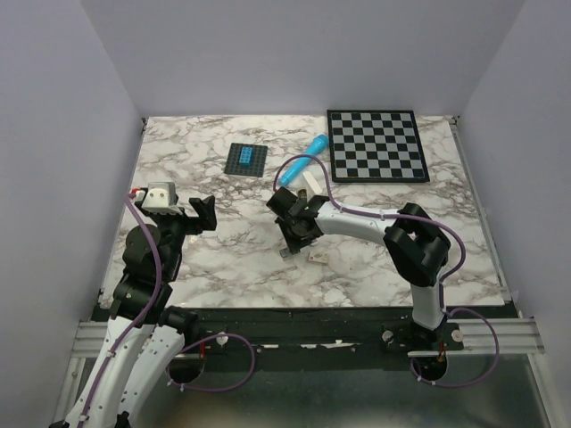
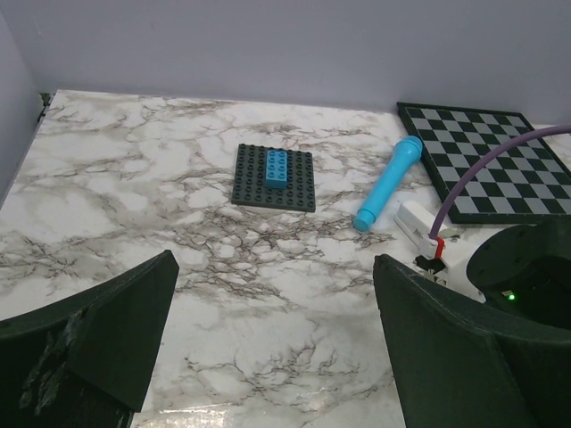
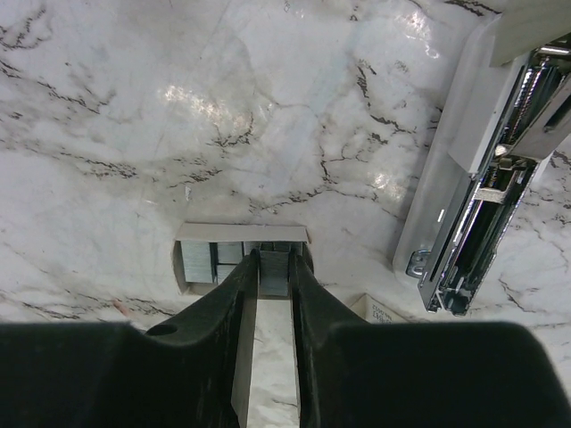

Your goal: Load the staples into the stapler

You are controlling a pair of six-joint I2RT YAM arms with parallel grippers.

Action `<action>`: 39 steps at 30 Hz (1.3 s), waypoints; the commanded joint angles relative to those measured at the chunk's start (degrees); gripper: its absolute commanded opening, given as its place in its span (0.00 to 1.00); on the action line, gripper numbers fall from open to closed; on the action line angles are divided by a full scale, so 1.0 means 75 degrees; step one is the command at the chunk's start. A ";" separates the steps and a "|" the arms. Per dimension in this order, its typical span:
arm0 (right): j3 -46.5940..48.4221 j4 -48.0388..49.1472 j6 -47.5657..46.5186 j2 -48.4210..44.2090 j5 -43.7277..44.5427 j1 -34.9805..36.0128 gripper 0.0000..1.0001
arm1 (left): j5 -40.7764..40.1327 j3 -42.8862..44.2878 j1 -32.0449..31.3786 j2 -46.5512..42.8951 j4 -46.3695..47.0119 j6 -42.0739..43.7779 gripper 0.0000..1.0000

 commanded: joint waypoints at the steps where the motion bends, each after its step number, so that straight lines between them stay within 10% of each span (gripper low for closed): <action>1: 0.0254 -0.0281 -0.0024 0.0242 0.0167 0.0106 0.28 | 0.0167 -0.0068 0.0053 -0.0068 0.0192 -0.0090 0.99; 39: -0.1105 0.1464 -0.0762 -0.1774 0.1422 -0.0479 0.18 | 0.0121 -0.0080 0.0124 0.0224 0.0180 -0.0113 0.99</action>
